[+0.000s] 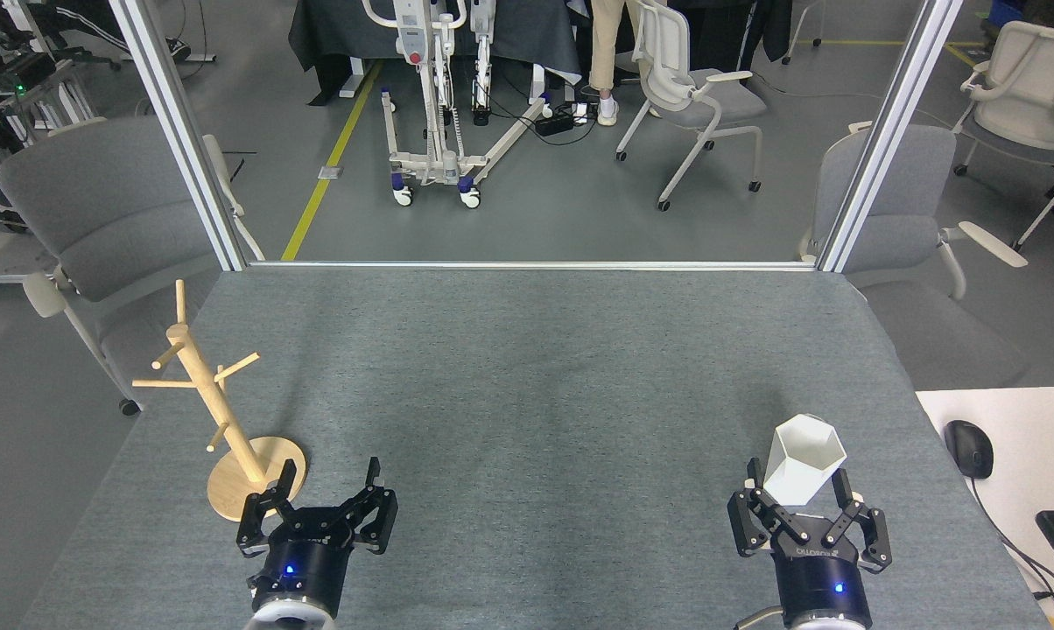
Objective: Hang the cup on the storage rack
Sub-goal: 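Lower the right gripper over the white hexagonal cup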
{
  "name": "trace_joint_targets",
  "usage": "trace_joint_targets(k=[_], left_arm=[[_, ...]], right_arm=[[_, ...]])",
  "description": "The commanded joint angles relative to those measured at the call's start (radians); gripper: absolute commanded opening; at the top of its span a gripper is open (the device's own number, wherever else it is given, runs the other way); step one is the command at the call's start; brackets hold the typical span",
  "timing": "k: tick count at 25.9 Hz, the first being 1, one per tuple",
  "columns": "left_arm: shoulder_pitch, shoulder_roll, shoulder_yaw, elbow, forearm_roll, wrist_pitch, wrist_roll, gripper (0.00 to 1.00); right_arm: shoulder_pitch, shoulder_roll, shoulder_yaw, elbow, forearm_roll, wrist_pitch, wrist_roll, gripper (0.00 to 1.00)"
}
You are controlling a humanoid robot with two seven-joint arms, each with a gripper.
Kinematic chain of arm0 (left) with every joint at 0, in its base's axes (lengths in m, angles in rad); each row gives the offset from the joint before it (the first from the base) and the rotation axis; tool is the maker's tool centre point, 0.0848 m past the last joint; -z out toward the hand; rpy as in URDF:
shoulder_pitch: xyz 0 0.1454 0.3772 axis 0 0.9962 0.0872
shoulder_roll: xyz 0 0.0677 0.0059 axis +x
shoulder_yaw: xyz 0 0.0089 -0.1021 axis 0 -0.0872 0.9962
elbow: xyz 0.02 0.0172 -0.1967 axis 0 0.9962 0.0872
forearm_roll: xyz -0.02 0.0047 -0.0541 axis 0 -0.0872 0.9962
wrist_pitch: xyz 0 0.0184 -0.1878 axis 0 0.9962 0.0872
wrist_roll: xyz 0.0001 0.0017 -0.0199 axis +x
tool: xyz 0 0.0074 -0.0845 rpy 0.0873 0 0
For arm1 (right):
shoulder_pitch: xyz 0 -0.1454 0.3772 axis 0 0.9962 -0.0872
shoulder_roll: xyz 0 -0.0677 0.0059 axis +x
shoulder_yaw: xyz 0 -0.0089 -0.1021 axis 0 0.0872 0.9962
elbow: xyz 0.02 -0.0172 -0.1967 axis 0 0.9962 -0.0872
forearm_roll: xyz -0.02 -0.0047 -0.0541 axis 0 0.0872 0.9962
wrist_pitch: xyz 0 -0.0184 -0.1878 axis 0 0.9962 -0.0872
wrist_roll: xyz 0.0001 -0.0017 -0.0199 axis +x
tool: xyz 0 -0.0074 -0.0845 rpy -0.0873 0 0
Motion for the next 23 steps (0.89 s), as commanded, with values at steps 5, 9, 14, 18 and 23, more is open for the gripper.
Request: trace_joint_targets(k=[5, 9, 14, 18, 23], left_arm=[[0.004, -0.001, -0.002, -0.026, 0.001, 0.005, 0.034, 0.99], [0.001, -0.003, -0.012, -0.031, 0.003, 0.001, 0.028, 0.99], [0.002, -0.001, -0.013, -0.032, 0.003, -0.005, 0.033, 0.99], [0.002, -0.001, -0.018, -0.031, 0.003, -0.005, 0.037, 0.99], [0.001, -0.001, -0.018, -0.028, 0.003, -0.007, 0.040, 0.99]], right_arm=[[0.000, 0.002, 0.002, 0.000, 0.000, 0.000, 0.000, 1.00], [0.000, 0.000, 0.002, 0.000, 0.000, 0.000, 0.000, 1.00], [0.000, -0.009, 0.000, 0.000, 0.000, -0.009, 0.002, 1.00], [-0.002, -0.043, -0.004, 0.000, -0.008, -0.012, 0.003, 1.00], [-0.002, -0.075, -0.009, 0.034, -0.026, -0.042, 0.003, 1.00]])
